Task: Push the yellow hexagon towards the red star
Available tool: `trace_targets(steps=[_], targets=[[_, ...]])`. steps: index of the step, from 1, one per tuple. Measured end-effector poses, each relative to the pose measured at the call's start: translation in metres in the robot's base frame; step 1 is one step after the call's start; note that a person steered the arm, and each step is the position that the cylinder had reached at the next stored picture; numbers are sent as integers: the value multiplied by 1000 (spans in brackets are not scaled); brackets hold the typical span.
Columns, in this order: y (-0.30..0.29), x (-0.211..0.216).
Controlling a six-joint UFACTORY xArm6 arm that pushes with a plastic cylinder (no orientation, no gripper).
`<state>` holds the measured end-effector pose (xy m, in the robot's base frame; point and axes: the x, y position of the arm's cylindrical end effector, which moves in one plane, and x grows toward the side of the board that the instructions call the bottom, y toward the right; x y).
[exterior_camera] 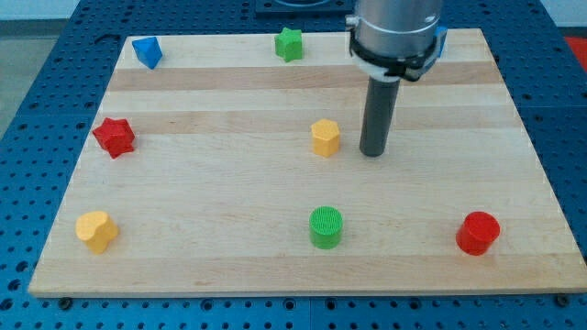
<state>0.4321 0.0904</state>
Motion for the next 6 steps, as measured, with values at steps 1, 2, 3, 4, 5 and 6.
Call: trace_targets(steps=[1, 2, 3, 4, 5, 6], targets=[[-25, -14], [-106, -5], [-196, 14], [-256, 33], [-247, 20], [-247, -7]])
